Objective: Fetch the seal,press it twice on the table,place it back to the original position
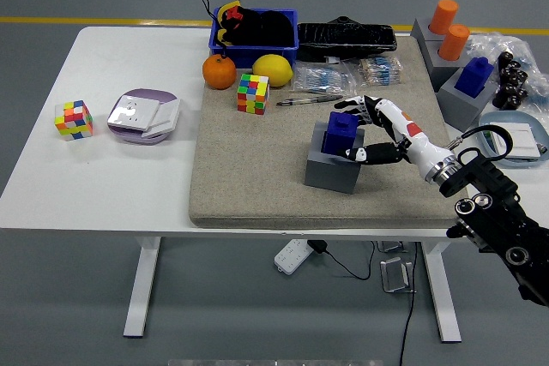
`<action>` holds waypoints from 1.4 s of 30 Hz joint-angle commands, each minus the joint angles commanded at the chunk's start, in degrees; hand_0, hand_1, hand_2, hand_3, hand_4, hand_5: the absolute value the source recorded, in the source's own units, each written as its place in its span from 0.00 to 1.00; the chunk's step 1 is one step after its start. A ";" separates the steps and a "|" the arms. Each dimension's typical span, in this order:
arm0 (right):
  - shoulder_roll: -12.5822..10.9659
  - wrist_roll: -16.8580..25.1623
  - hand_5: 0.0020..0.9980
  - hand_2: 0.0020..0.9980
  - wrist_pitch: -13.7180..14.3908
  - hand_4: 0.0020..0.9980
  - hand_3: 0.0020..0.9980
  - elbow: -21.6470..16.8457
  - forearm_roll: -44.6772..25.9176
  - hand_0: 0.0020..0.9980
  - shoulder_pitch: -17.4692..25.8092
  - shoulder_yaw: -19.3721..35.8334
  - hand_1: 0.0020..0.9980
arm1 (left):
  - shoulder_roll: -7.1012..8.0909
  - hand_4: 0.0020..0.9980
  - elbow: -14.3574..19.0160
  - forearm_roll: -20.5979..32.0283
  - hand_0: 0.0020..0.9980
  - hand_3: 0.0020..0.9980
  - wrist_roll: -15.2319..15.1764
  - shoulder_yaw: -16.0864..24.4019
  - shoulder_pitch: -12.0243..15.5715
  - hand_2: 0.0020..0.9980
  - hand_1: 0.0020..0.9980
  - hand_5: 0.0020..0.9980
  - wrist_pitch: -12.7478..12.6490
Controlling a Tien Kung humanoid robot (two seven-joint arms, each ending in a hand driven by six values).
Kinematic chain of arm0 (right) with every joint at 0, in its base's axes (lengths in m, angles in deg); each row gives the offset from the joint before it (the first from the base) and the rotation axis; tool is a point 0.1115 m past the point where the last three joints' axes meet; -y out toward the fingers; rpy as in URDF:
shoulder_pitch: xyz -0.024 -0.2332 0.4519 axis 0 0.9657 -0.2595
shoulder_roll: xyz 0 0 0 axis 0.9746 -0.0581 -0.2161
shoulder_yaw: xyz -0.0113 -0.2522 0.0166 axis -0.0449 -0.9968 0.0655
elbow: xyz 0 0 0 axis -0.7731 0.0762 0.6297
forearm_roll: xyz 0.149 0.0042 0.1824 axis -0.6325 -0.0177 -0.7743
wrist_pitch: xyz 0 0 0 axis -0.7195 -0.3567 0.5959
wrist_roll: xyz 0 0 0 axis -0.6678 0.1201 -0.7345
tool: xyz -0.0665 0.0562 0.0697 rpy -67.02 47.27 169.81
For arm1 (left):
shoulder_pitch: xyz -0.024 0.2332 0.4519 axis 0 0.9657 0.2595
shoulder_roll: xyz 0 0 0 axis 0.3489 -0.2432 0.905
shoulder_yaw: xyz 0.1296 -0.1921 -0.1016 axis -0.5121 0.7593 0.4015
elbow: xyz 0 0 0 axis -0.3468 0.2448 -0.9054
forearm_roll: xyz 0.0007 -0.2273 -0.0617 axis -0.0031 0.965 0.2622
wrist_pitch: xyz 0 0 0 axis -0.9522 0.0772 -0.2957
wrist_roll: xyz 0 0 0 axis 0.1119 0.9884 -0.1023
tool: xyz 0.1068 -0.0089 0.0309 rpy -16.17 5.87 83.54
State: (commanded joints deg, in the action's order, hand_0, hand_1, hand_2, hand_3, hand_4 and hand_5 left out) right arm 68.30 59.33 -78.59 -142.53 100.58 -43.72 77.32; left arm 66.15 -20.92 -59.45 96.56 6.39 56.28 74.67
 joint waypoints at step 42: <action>-6.34 1.33 0.00 0.34 1.86 0.63 0.34 -7.26 0.28 0.39 6.19 12.66 0.32 | -0.53 0.79 -0.19 -0.31 0.82 0.84 0.07 0.97 0.25 0.79 0.81 0.40 0.01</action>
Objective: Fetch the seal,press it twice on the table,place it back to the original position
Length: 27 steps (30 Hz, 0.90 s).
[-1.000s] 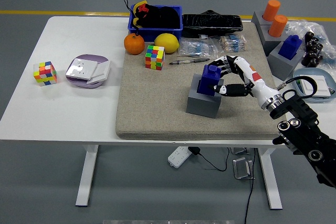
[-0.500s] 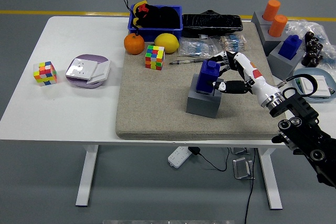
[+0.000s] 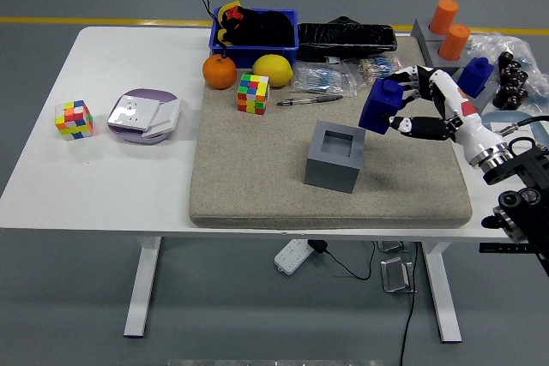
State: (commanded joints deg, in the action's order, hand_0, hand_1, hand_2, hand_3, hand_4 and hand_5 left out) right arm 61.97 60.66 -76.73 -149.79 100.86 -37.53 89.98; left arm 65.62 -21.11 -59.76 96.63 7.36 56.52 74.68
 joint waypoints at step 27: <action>-1.07 1.86 0.00 0.34 0.99 0.64 0.34 8.59 0.86 0.39 4.66 2.10 0.32 | -0.23 0.79 -0.02 -0.34 0.82 0.84 -0.10 0.54 -0.12 0.79 0.81 0.40 -0.04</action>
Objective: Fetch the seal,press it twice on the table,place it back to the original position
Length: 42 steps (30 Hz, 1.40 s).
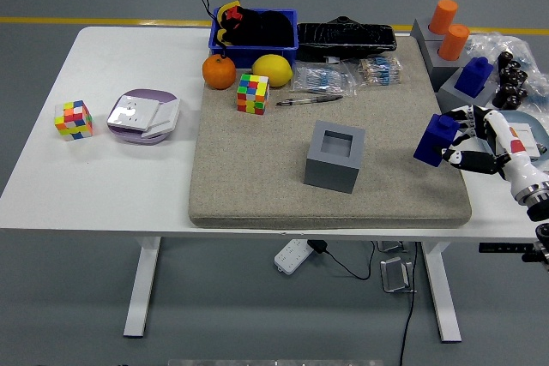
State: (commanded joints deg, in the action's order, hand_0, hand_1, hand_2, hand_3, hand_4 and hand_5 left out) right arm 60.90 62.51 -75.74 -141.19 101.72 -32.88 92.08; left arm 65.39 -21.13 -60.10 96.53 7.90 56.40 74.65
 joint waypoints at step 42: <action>0.67 -2.94 0.00 0.34 -2.21 0.66 0.34 -9.62 -0.51 0.39 -4.03 -0.20 0.32 | 0.29 0.79 0.10 0.12 0.82 0.84 0.02 -0.53 0.01 0.79 0.81 0.40 0.04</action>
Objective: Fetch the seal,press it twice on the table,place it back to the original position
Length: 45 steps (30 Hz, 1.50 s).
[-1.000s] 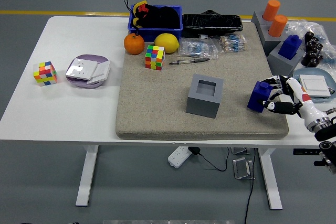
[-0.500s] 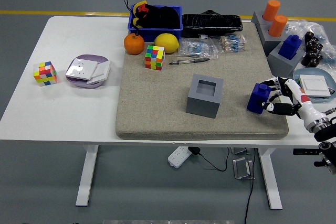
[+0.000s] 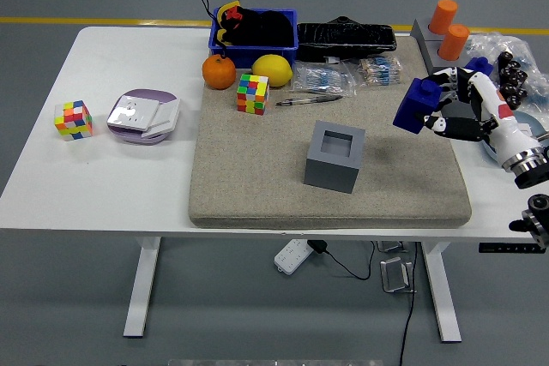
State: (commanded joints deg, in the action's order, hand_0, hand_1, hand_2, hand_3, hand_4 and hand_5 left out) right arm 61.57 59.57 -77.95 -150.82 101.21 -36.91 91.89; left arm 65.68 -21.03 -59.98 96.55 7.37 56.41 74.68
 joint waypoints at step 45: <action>6.46 0.37 0.00 0.34 -0.42 0.67 0.34 7.01 -2.33 0.38 -6.64 -12.33 0.32 | 0.23 0.79 0.01 0.31 0.82 0.84 0.02 -1.21 -0.06 0.79 0.81 0.40 -0.03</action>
State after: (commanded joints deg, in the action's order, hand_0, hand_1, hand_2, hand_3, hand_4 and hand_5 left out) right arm 68.03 59.94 -78.36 -143.81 98.88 -43.55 79.56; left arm 65.90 -21.02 -59.67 96.57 6.15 56.35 74.65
